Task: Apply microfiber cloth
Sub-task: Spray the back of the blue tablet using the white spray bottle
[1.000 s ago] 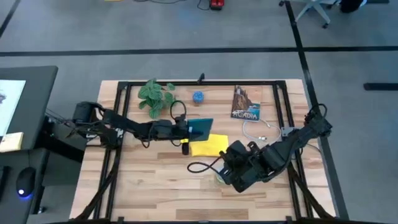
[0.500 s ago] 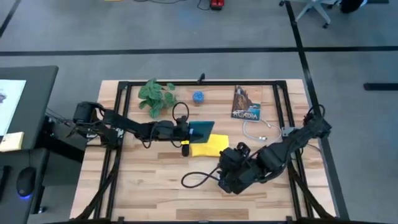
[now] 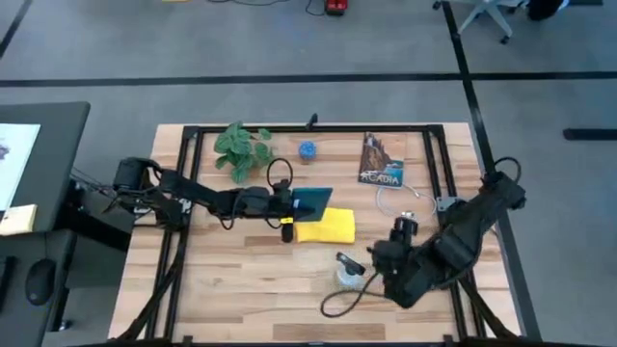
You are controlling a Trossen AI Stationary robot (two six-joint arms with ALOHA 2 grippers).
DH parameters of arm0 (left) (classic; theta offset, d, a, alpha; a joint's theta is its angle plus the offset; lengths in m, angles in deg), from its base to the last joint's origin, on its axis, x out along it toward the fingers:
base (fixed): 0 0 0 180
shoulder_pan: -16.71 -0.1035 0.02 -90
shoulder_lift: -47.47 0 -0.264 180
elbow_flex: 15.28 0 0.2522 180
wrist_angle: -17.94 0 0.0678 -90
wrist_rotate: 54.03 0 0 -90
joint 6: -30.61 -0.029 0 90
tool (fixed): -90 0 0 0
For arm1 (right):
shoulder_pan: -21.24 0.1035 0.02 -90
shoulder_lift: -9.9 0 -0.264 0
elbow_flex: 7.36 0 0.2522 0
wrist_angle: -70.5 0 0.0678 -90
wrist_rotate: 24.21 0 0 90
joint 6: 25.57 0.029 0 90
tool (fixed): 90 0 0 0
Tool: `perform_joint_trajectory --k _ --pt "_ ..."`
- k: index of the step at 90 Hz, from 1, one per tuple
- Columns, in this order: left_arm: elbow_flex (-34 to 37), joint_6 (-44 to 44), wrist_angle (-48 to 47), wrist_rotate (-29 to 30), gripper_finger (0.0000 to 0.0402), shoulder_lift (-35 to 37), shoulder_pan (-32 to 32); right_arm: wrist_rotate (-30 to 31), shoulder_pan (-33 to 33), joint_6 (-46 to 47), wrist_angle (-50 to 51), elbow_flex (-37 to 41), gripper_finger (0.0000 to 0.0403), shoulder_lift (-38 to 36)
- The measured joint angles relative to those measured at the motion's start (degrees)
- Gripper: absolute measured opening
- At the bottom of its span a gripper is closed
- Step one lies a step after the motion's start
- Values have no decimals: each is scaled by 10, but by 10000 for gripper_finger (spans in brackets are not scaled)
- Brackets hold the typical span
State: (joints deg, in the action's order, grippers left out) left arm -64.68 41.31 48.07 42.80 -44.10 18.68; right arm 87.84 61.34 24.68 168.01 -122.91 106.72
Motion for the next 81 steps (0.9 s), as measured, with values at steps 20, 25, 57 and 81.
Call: perform_joint_trajectory --k 20,25,57,81 --pt "0 6 0 -4 11 0 0 50 20 -51 -227 141 271 -12" --pt "0 8 0 -8 11 0 0 62 21 -52 -265 173 271 -20" --pt "0 9 0 -13 11 0 0 193 25 -139 -517 341 271 -99" --pt "0 9 -6 -16 11 0 0 55 -55 -284 -673 390 271 -117"
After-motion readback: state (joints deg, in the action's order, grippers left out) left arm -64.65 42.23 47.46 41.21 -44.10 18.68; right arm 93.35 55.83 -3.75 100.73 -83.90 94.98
